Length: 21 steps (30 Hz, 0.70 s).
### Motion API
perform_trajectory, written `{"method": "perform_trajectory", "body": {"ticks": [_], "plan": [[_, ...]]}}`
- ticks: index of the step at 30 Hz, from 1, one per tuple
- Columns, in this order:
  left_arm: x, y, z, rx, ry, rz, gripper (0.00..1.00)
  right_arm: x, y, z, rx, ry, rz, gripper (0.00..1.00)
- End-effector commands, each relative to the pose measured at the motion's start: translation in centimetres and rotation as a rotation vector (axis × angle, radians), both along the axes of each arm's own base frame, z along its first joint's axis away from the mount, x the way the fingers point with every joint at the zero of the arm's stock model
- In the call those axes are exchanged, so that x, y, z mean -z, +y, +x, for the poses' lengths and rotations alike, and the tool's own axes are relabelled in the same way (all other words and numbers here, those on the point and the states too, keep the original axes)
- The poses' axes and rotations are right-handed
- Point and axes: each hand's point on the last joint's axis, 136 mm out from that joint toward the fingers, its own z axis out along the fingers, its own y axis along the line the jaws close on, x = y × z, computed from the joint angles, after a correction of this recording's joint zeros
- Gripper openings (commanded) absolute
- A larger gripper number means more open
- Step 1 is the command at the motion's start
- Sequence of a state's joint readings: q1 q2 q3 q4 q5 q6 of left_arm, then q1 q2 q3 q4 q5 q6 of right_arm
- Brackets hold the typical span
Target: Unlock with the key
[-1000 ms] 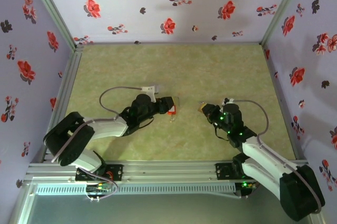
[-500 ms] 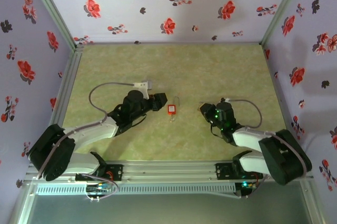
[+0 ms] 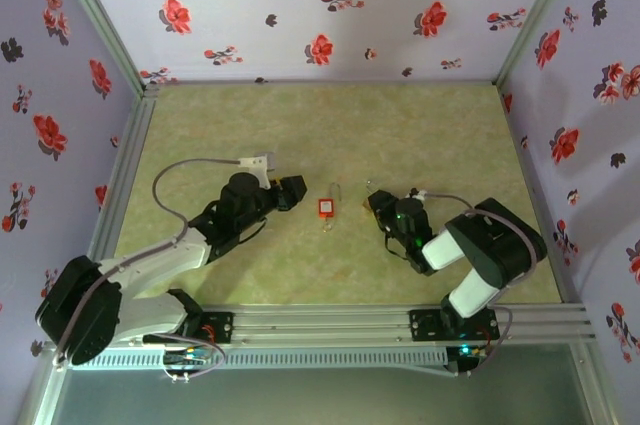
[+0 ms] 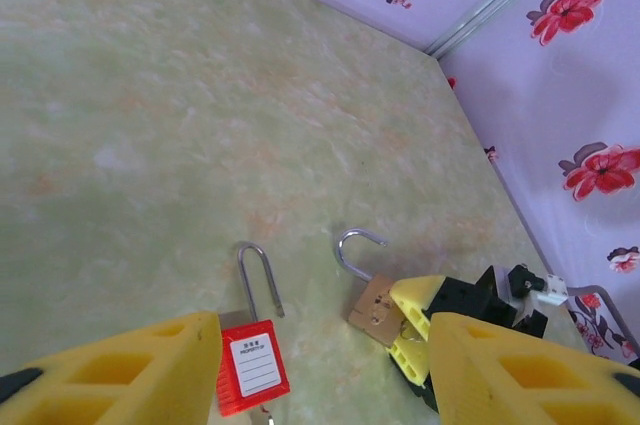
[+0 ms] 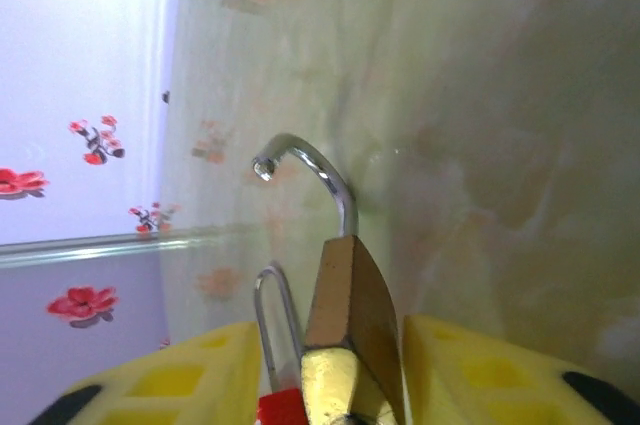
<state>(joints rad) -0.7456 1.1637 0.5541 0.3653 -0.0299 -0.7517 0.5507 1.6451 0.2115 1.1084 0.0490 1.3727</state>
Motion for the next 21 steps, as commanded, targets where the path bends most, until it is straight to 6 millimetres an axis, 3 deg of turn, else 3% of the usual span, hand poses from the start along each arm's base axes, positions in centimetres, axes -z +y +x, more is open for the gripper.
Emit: {"method": "perform_trajectory", "body": {"ticks": [1, 8, 12, 15, 18, 21], "plan": [[0.3, 1.3, 0.1, -0.037, -0.008, 0.034, 0.59, 0.3, 0.1, -0.4, 0.056, 0.015, 0.098, 0.52], [0.3, 2.3, -0.1, -0.062, 0.0, 0.041, 0.62, 1.2, -0.2, -1.7, 0.083, 0.083, 0.162, 0.61], [0.1, 2.9, -0.2, -0.075, 0.001, 0.05, 0.63, 1.9, -0.5, -3.0, 0.065, 0.17, 0.097, 0.63], [0.0, 3.3, -0.3, -0.084, 0.001, 0.054, 0.64, 1.5, -1.2, -4.2, 0.032, 0.25, -0.053, 0.64], [-0.2, 3.5, -0.4, -0.087, 0.005, 0.062, 0.65, -0.8, -4.1, -5.8, 0.047, 0.292, -0.267, 0.69], [-0.5, 3.6, -0.4, -0.08, 0.007, 0.091, 0.65, -3.4, -6.1, -6.5, 0.055, 0.227, -0.339, 0.72]]}}
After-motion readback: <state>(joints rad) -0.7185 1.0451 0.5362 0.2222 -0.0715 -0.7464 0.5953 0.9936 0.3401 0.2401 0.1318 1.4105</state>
